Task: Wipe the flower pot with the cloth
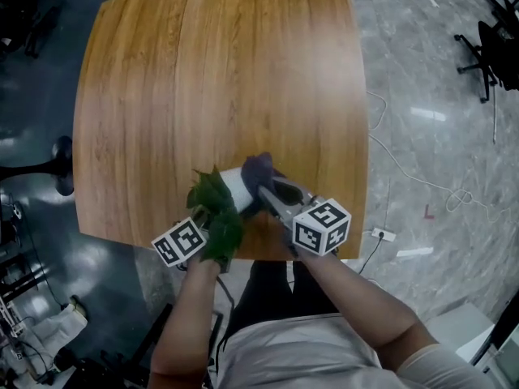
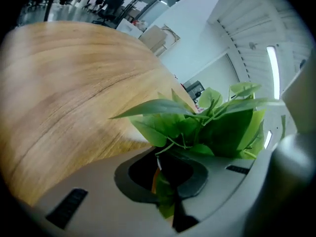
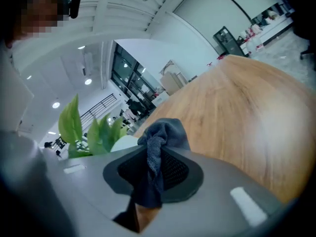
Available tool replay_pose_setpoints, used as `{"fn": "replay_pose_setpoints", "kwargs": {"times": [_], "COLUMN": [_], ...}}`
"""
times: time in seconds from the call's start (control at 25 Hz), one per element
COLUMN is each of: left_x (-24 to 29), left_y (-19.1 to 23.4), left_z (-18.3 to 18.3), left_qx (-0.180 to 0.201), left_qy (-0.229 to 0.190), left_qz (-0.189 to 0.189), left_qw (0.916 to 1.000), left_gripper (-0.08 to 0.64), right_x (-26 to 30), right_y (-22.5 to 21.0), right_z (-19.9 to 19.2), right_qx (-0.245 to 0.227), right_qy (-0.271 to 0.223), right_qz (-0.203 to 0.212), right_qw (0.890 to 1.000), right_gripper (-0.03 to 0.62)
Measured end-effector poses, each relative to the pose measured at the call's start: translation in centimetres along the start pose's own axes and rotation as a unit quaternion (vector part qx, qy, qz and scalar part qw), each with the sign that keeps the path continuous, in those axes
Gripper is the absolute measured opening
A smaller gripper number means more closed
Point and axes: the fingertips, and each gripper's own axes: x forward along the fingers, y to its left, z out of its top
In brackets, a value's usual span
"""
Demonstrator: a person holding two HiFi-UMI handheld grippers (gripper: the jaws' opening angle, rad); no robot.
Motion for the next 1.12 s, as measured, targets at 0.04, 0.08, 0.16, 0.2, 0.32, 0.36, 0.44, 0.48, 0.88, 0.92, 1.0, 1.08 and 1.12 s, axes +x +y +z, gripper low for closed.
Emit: {"fn": "replay_pose_setpoints", "kwargs": {"times": [0.04,0.08,0.16,0.2,0.32,0.36,0.44,0.48,0.88,0.92,1.0,1.08,1.12], "left_x": [0.1,0.2,0.5,0.6,0.7,0.7,0.5,0.4,1.5,1.4,1.1,0.7,0.6], "left_y": [0.1,0.2,0.5,0.6,0.9,0.9,0.9,1.0,0.5,0.4,0.0,-0.5,-0.7], "left_z": [-0.1,-0.1,-0.1,-0.1,-0.4,-0.5,-0.8,-1.0,-0.2,-0.2,-0.3,-0.3,-0.3], "left_qx": [-0.009,-0.017,-0.036,-0.046,-0.073,-0.081,-0.099,-0.107,-0.091,-0.079,-0.043,0.003,0.028], "left_qy": [-0.001,-0.003,-0.004,-0.003,0.004,0.006,0.008,0.009,0.011,0.013,0.02,0.028,0.031], "left_qz": [-0.004,-0.007,-0.012,-0.013,-0.01,-0.01,-0.01,-0.011,-0.028,-0.024,-0.012,-0.001,0.004], "left_qw": [1.0,0.9998,0.9993,0.9988,0.9973,0.9966,0.995,0.9941,0.9954,0.9965,0.9988,0.9996,0.9991], "left_gripper": [0.025,0.025,0.025,0.023,0.025,0.025,0.025,0.025,0.026,0.026,0.026,0.026,0.026], "right_x": [0.0,0.1,0.2,0.3,0.5,0.6,0.6,0.5,0.2,0.4,0.4,0.2,0.1], "right_y": [-1.4,-2.3,-2.3,-1.4,3.7,5.4,7.5,7.5,1.7,3.3,5.9,6.6,6.0], "right_z": [-0.1,-0.1,0.1,0.2,0.0,-0.2,-0.8,-1.1,-1.8,-1.4,-0.3,1.0,1.5], "right_qx": [0.004,0.006,0.007,0.007,-0.007,-0.014,-0.023,-0.027,-0.014,-0.019,-0.033,-0.043,-0.044], "right_qy": [-0.004,-0.006,-0.009,-0.008,0.006,0.013,0.023,0.025,0.015,0.015,0.015,0.01,0.009], "right_qz": [-0.017,-0.028,-0.031,-0.023,0.027,0.044,0.06,0.057,-0.008,0.011,0.038,0.041,0.034], "right_qw": [1.0,1.0,0.999,1.0,1.0,0.999,0.998,0.998,1.0,1.0,0.999,0.998,0.998], "right_gripper": [0.069,0.069,0.069,0.069,0.069,0.069,0.069,0.069,0.069,0.069,0.069,0.069,0.069]}}
